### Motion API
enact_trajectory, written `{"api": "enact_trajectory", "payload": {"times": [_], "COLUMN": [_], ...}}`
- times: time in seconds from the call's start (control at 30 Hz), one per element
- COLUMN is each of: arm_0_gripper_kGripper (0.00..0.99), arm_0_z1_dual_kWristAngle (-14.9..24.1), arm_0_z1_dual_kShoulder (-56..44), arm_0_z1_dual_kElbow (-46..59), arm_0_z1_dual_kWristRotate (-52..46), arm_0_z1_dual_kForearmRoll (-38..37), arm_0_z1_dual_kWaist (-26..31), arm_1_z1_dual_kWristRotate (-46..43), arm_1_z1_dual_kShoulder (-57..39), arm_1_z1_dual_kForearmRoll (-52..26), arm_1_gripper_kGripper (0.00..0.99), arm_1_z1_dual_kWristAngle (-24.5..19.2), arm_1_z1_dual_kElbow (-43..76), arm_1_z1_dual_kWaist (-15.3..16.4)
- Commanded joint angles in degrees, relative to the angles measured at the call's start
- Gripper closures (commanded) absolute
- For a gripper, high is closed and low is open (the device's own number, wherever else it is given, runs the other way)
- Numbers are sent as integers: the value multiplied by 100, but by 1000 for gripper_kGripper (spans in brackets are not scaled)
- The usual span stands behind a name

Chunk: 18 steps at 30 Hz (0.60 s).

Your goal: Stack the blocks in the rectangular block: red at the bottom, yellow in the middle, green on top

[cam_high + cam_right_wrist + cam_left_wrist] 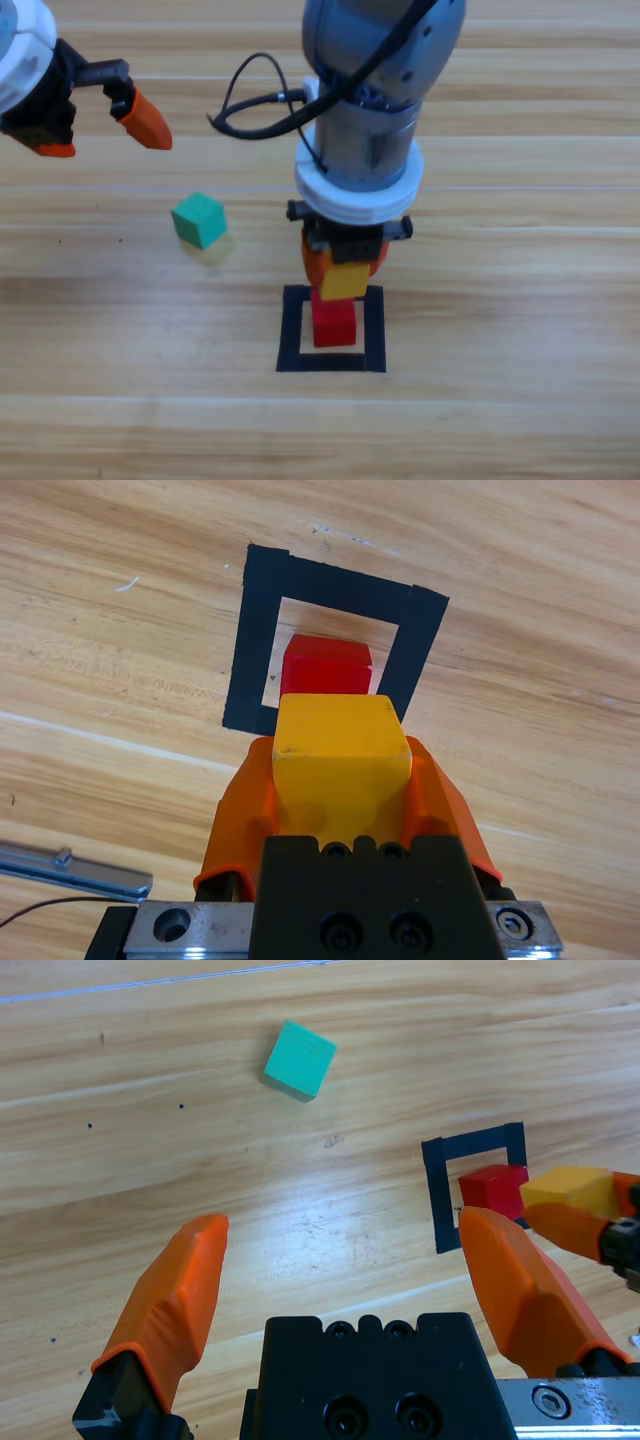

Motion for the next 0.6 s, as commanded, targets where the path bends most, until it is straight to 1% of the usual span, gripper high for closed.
{"api": "enact_trajectory", "payload": {"times": [0.03,0.6], "arm_0_gripper_kGripper": [0,0], "arm_0_z1_dual_kWristAngle": [-45,-72], "arm_0_z1_dual_kShoulder": [35,114], "arm_0_z1_dual_kElbow": [190,454], "arm_0_z1_dual_kWristRotate": [-55,-125], "arm_0_z1_dual_kForearmRoll": [-123,-413], "arm_0_z1_dual_kWaist": [104,113], "arm_1_z1_dual_kWristRotate": [1,19], "arm_1_z1_dual_kShoulder": [542,674], "arm_1_z1_dual_kForearmRoll": [41,41], "arm_1_gripper_kGripper": [962,962], "arm_1_z1_dual_kWristAngle": [48,57], "arm_1_z1_dual_kElbow": [-56,-161], "arm_1_z1_dual_kWaist": [199,235]}}
